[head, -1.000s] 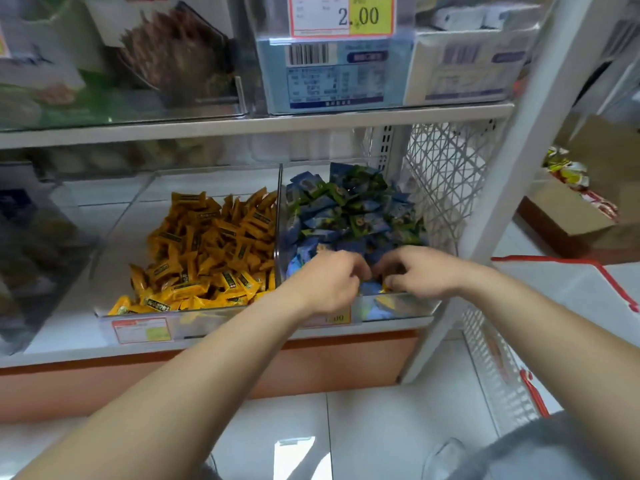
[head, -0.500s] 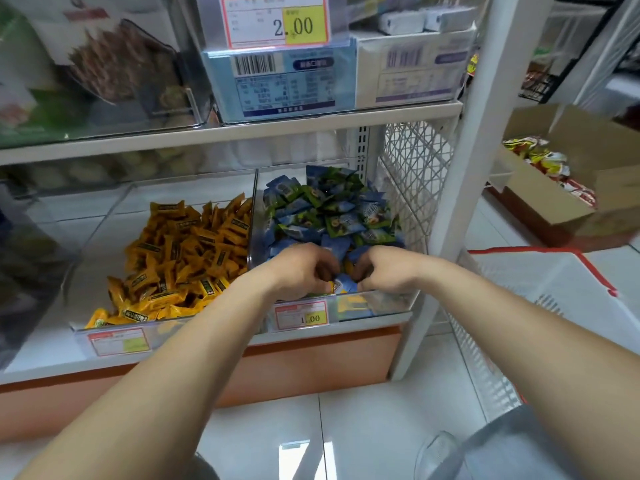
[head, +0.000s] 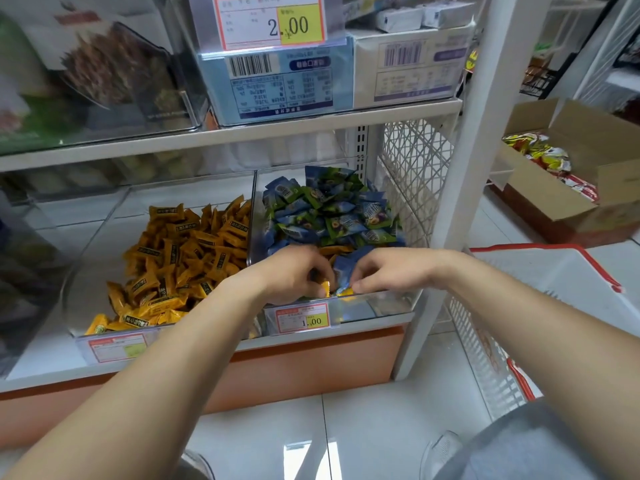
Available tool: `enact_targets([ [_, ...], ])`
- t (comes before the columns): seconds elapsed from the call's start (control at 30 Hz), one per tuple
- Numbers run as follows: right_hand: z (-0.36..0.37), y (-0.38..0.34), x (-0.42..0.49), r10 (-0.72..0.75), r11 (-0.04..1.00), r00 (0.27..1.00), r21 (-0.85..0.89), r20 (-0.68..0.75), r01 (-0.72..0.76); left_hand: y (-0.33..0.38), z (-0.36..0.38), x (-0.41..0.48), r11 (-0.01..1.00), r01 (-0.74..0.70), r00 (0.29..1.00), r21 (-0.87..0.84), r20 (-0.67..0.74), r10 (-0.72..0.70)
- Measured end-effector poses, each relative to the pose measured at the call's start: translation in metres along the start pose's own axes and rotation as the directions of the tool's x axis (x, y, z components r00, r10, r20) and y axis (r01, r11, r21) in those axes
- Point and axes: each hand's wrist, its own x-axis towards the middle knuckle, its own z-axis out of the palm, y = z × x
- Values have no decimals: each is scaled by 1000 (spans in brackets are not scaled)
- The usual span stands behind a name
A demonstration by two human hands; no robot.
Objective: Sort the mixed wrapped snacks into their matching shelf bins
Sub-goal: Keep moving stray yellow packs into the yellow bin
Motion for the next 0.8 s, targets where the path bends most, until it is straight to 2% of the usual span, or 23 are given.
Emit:
enact_targets([
  [0.07, -3, 1, -5, -46, 998, 996, 26, -76, 49, 0, 0, -1, 1000, -12, 997, -16, -81, 11],
  [0.17, -7, 0, -11, -76, 996, 960, 27, -268, 86, 3, -5, -8, 991, -61, 966, -123, -258, 28],
  [0.27, -8, -4, -16, -25, 983, 878, 148, -478, 109, 8, -11, -17, 937, -35, 899, -347, -422, -122],
  [0.33, -7, -11, -19, 66, 923, 812, 344, -580, 171, 15, -15, -23, 796, -79, 858, -600, -448, -252],
  [0.4, -4, -21, -21, 134, 804, 794, 533, -593, 262, 22, -19, -29, 535, -173, 861, -827, -390, -325],
  [0.43, -2, -27, -22, 135, 755, 798, 583, -588, 302, 26, -21, -31, 409, -204, 873, -889, -354, -335],
  [0.5, 2, -37, -20, 95, 701, 813, 619, -574, 355, 33, -23, -32, 224, -234, 891, -946, -301, -341],
  [0.6, 3, -47, -18, 65, 672, 818, 631, -571, 387, 39, -23, -32, 42, -246, 900, -968, -245, -359],
  [0.7, 3, -49, -20, 33, 571, 860, 716, -509, 401, 43, -20, -31, -18, -265, 897, -964, -239, -372],
  [0.77, 4, -47, -22, -40, 610, 863, 671, -504, 420, 45, -16, -27, 15, -273, 893, -962, -259, -367],
  [0.8, 3, -45, -24, -59, 662, 849, 616, -525, 427, 46, -14, -23, 77, -269, 887, -960, -278, -370],
])
